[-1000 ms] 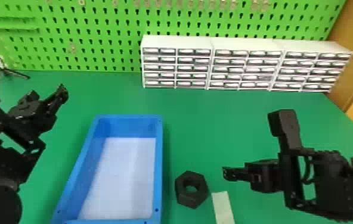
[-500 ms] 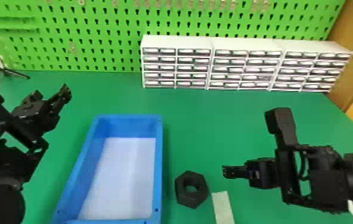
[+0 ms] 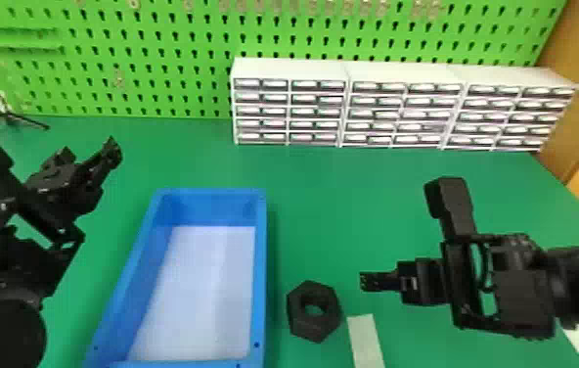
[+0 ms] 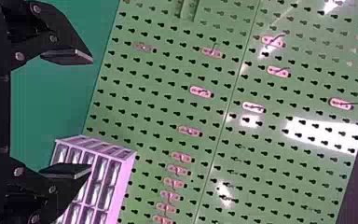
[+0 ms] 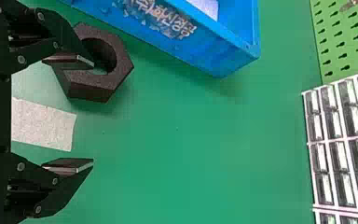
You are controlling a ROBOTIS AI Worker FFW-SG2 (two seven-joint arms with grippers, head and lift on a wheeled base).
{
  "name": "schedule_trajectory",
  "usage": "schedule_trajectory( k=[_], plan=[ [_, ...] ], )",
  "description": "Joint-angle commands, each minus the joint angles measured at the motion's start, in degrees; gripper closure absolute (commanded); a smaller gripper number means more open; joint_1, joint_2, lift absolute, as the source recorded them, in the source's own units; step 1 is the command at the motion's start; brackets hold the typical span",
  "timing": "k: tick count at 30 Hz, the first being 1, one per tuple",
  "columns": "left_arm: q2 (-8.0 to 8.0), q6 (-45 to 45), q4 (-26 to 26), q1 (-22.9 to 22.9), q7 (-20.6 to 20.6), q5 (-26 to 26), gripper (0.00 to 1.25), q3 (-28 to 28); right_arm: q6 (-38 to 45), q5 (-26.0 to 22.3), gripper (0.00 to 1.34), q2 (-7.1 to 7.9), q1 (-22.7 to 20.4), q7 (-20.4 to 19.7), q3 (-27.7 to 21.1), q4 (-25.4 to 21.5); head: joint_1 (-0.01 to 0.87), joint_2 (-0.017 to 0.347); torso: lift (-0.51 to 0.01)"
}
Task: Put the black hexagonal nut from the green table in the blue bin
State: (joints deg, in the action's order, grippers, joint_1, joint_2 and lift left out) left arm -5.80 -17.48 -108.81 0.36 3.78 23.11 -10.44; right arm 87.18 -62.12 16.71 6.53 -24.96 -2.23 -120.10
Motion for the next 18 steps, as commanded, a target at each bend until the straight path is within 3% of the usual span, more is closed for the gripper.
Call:
schedule_trajectory(
  k=[1, 18],
  plan=[
    [0.0, 0.1, 0.2, -0.1, 0.0, 0.0, 0.43, 0.2, 0.1, 1.0, 0.52, -0.45, 0.4, 0.0, 1.0, 0.7, 0.692, 0.008, -0.097],
    [0.0, 0.3, 0.7, -0.4, 0.0, 0.1, 0.43, 0.7, -1.7, 4.3, 0.52, -1.77, 2.4, 0.0, 5.6, 4.3, 0.692, 0.008, -0.097]
  ],
)
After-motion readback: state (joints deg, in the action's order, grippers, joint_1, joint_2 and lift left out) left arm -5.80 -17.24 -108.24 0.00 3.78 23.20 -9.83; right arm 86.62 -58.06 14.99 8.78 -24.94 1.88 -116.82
